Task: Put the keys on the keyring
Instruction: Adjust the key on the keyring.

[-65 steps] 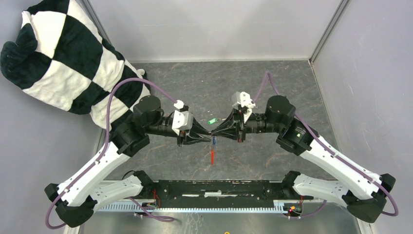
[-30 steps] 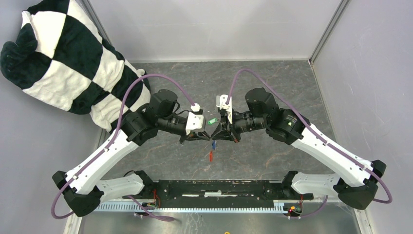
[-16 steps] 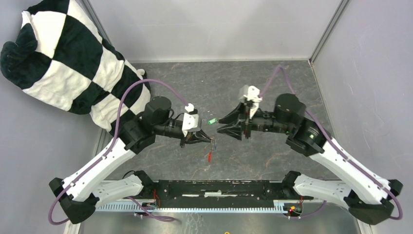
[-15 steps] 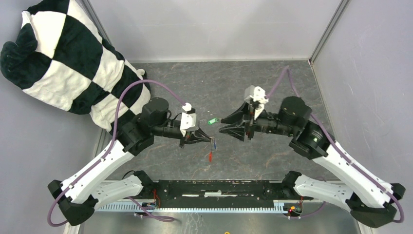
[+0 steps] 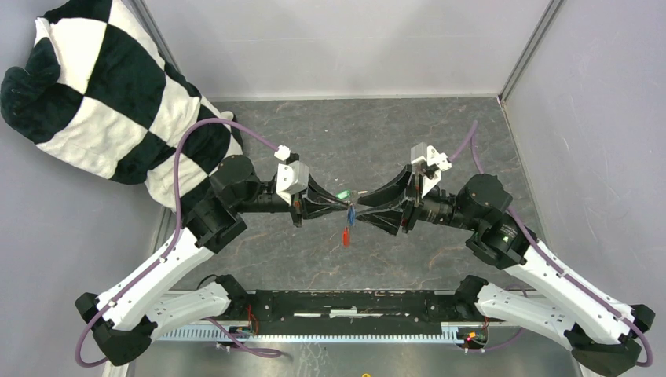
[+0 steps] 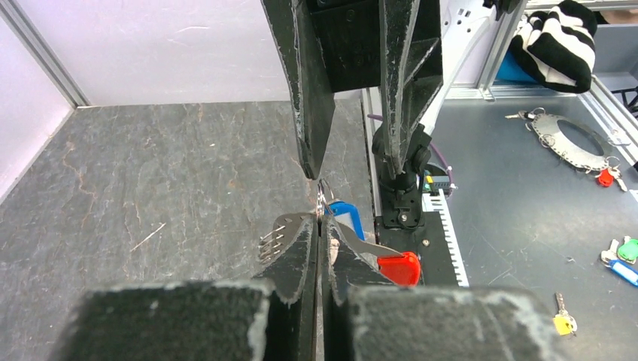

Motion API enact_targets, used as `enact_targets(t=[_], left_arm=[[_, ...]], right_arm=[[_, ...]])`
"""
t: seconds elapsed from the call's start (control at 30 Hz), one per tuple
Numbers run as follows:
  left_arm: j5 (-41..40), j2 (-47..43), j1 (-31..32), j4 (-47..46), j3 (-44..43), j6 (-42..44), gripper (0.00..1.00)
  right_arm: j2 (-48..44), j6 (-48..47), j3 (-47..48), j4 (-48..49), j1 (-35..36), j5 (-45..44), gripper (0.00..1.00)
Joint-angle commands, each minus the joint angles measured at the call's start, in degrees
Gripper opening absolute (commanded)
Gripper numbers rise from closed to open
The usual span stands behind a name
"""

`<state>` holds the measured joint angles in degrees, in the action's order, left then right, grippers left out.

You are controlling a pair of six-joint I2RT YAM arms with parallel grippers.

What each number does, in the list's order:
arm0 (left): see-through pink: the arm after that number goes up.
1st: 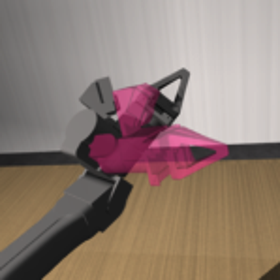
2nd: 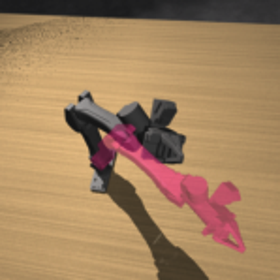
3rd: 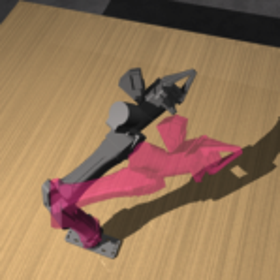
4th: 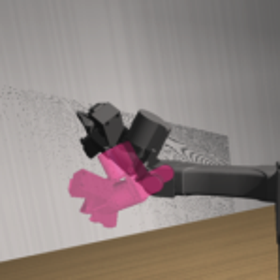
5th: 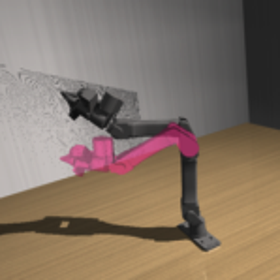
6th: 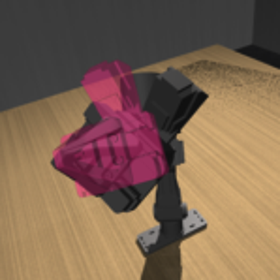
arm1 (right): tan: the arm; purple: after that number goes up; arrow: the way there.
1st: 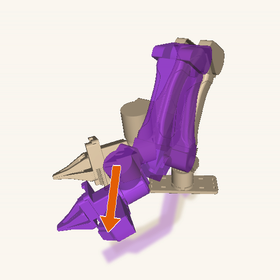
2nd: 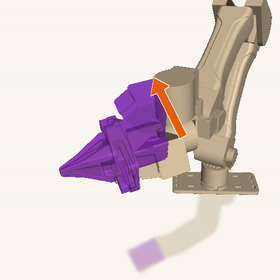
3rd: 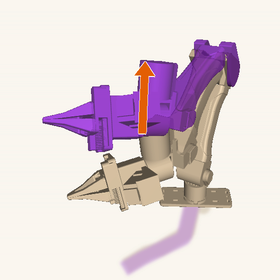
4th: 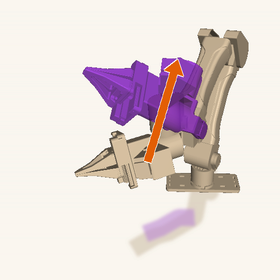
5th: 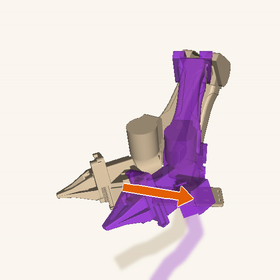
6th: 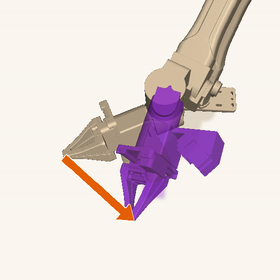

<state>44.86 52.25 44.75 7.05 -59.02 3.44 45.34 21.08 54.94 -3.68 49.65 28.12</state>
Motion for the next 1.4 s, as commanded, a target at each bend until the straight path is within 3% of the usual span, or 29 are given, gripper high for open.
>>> enact_targets(t=[0.0,0.17,0.33,0.47,0.87,1.23,1.33,1.37], left_arm=[[-1.0,0.0,0.0,-6.3,-1.7,-3.3,0.02],[-1.5,0.0,-0.1,-6.8,-1.7,-3.2,0.02],[-2.2,0.0,-0.4,-8.9,-2.3,-3.2,0.02],[-1.9,0.1,-0.4,-9.1,-2.6,-3.3,0.02],[-2.2,-0.1,-0.5,-7.8,-2.6,-2.3,0.02],[-1.9,0.3,-0.5,-8.7,-2.6,-2.2,0.02],[-1.9,0.2,-0.6,-8.2,-2.7,-1.8,0.02],[-1.9,0.2,-0.5,-8.1,-2.7,-1.5,0.02]], right_arm=[[0.3,3.7,-0.5,6.8,-0.3,-0.3,0.44],[1.1,5.0,-0.5,7.7,-1.1,-1.7,0.31],[1.3,4.9,0.3,4.9,-2.9,-2.9,0.36],[1.3,6.6,-1.1,7.6,-3.6,-0.2,0.34],[0.9,8.3,-3.6,11.2,-4.4,3.0,0.0],[4.1,7.3,-1.1,6.6,-4.6,7.7,0.02],[5.6,4.0,2.7,1.5,-4.6,8.1,0.08],[6.1,2.2,4.3,-0.9,-4.8,8.1,0.15]])
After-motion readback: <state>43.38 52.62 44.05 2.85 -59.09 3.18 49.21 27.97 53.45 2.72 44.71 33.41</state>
